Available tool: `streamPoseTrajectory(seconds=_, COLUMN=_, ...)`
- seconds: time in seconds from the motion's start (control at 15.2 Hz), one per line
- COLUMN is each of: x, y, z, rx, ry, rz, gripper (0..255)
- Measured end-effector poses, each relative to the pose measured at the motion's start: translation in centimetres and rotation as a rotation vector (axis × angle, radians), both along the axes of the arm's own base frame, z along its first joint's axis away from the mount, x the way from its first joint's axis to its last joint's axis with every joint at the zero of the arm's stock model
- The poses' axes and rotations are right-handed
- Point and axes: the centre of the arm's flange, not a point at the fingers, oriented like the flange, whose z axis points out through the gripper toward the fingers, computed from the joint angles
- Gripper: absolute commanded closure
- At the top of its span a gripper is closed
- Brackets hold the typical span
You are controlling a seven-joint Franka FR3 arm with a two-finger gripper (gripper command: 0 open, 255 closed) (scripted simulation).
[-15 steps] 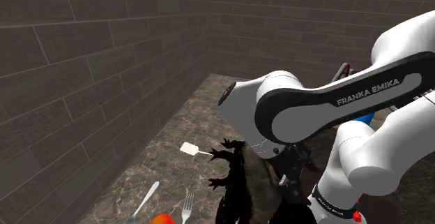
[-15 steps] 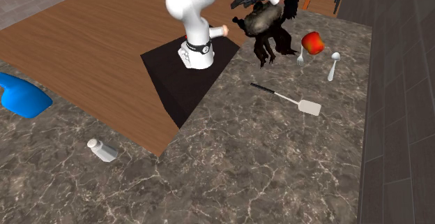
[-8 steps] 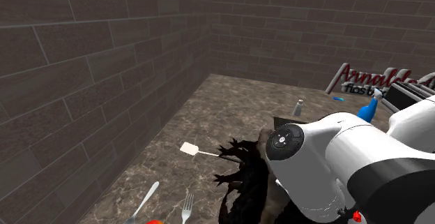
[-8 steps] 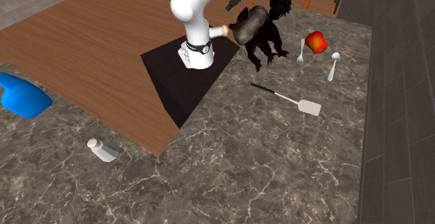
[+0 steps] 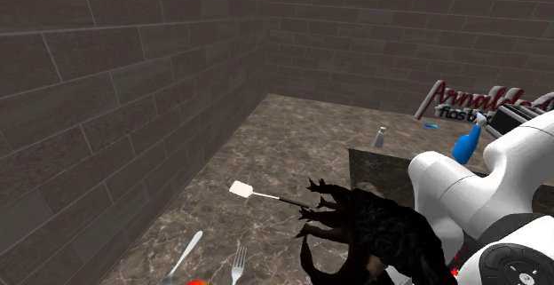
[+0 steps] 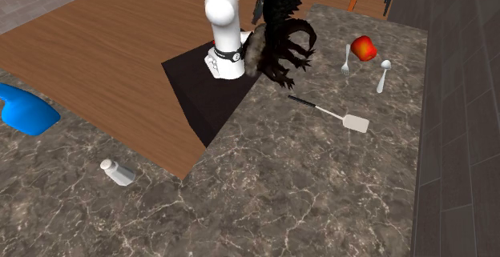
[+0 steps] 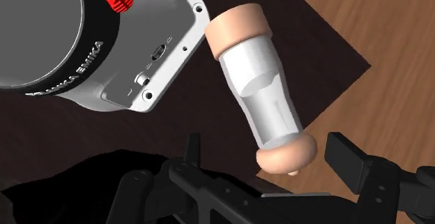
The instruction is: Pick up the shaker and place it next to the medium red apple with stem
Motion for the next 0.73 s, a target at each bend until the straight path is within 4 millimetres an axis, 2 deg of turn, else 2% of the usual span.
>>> streamPoseTrajectory(seconds=0.33, x=-6.6, y=-1.9, z=-4.6, rx=0.107, ry=-0.125, rz=0.266, gripper=0)
streamPoseTrajectory(seconds=0.73, x=-7.7, y=-3.0, z=-8.5, rx=0.133, ry=-0.150, rz=0.322, gripper=0)
